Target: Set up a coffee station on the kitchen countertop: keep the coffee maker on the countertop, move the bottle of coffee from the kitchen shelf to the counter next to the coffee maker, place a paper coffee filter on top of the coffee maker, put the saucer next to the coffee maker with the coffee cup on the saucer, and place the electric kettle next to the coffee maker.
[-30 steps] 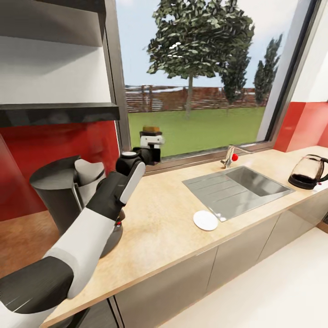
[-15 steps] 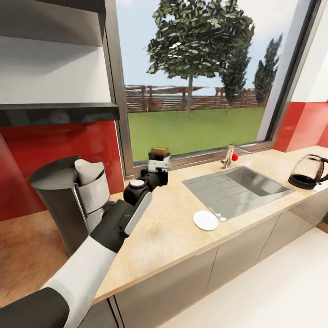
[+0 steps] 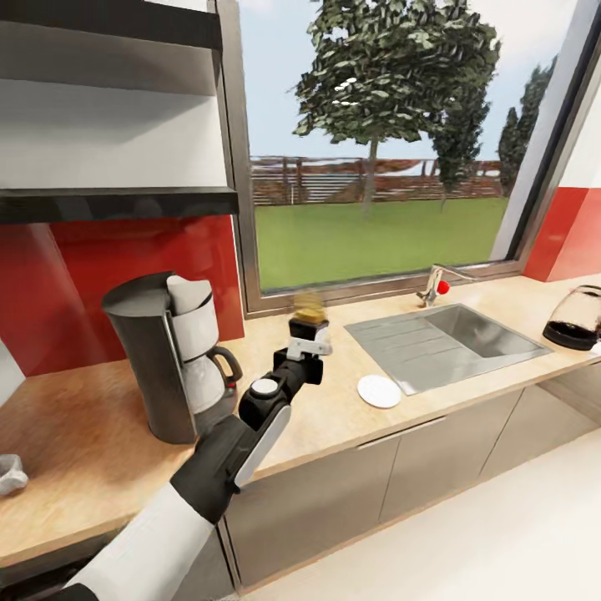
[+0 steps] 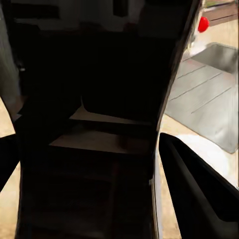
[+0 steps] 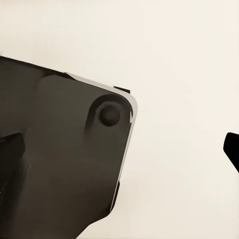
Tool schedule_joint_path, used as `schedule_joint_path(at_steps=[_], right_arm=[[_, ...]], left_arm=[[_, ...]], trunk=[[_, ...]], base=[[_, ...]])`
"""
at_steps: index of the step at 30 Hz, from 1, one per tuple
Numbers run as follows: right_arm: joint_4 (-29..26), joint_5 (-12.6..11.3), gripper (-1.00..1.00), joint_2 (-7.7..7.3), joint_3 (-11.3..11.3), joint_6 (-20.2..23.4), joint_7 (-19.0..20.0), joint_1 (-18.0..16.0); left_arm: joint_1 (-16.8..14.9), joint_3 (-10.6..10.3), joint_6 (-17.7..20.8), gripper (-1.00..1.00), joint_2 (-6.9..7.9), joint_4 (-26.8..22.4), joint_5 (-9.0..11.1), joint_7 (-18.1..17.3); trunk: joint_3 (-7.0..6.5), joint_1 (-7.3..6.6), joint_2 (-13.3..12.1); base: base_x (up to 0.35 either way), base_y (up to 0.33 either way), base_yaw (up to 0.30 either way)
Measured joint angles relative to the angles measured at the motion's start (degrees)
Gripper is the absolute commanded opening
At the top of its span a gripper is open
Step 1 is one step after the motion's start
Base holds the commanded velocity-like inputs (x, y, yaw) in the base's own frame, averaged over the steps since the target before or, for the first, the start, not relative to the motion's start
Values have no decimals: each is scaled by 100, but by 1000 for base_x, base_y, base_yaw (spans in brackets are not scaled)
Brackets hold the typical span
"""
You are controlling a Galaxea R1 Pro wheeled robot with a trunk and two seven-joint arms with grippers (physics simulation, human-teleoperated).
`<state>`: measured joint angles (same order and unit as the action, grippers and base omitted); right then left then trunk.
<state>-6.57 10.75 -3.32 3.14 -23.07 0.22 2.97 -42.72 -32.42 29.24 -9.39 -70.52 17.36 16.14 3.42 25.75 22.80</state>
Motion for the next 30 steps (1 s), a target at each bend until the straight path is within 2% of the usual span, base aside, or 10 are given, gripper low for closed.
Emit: schedule_joint_path(at_steps=[2, 7, 13, 18, 20, 23, 30], right_arm=[[0, 2, 100, 1, -1, 0, 1, 0], [-4, 4, 100, 9, 1, -5, 1, 0], [-4, 8, 100, 66, 8, -7, 2, 0], [-5, 8, 100, 77, 8, -8, 2, 0], [-7, 8, 100, 78, 8, -8, 2, 0], [-8, 6, 100, 81, 8, -9, 2, 0], [-7, 0, 100, 113, 4, -9, 1, -1]], left_arm=[[316, -176, 2, -100, 27, -235, -17, -16], [905, -455, 8, -100, 109, -721, -58, -157], [1291, -594, 10, -100, 137, -898, -85, -643], [1735, -606, 19, -100, 170, -1214, -137, -730], [1881, -606, 23, -100, 230, -1379, -149, -739], [2030, -565, 34, -100, 448, -1622, -186, -732], [2081, -463, 50, -100, 752, -1684, -164, -679]], trunk=[[0, 0, 0], [-1, 0, 0], [-1, 0, 0], [-2, 0, 0], [-2, 0, 0], [-2, 0, -1], [-2, 0, 0]], base=[[-22, -14, 24], [-6, -4, 6], [0, 0, 0], [0, 0, 0], [0, 0, 0], [0, 0, 20], [0, 0, 218]])
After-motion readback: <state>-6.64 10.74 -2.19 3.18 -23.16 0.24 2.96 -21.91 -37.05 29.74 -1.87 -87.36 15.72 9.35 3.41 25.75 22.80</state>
